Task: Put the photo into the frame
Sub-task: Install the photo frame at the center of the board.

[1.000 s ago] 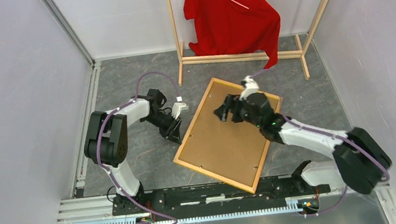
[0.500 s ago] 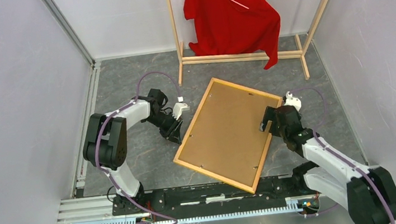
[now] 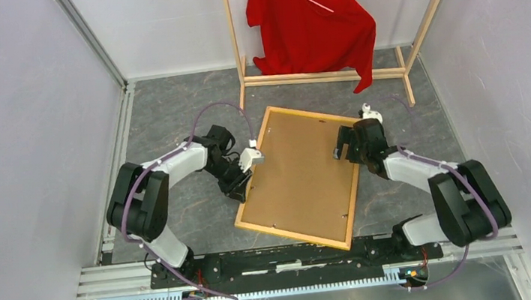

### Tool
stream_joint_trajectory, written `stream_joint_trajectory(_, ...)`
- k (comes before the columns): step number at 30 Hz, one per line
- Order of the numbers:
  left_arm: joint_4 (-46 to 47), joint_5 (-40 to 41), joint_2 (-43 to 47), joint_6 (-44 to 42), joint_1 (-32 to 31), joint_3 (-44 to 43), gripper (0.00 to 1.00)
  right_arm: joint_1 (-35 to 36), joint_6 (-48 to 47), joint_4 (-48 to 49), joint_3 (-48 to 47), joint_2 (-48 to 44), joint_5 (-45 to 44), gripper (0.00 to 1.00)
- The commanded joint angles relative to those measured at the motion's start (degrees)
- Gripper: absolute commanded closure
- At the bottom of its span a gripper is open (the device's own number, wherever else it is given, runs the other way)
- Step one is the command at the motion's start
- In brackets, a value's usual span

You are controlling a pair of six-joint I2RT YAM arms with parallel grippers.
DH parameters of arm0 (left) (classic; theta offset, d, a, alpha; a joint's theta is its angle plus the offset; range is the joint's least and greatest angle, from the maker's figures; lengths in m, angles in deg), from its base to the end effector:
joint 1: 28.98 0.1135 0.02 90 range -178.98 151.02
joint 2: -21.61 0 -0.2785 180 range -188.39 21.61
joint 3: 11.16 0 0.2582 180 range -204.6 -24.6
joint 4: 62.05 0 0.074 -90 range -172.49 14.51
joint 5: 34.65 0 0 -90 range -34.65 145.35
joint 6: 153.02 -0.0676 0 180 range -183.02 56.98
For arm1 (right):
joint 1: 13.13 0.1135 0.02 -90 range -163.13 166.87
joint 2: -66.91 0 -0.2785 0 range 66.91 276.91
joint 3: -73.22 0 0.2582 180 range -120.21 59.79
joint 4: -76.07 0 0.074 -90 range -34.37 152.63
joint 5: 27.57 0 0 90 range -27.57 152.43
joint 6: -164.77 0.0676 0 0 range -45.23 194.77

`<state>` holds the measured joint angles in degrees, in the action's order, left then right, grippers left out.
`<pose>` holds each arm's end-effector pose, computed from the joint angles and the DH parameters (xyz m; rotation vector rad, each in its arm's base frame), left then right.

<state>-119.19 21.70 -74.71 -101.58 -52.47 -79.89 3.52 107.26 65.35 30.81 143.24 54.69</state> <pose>0.2524 -0.1505 0.1410 1.5068 2.4281 -0.8393 0.2601 0.0683 0.1410 0.3905 2.3238 0.2644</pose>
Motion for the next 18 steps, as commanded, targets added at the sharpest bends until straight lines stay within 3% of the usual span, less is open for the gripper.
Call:
stream_joint_trajectory(1,-0.9,2.5,-0.4,-6.4,-4.0,3.2,0.62,2.3,-0.9,1.0,-5.5,4.6,7.3,0.06)
stream_joint_trajectory(13,-9.5,-5.3,2.7,-12.9,-7.3,2.2,0.56,1.8,-7.5,-2.5,-16.1,10.2,7.3,0.02)
stream_joint_trajectory(18,-10.2,-5.5,3.3,-13.2,-2.3,0.9,0.57,1.2,-8.9,-9.9,-19.3,8.1,2.4,0.02)
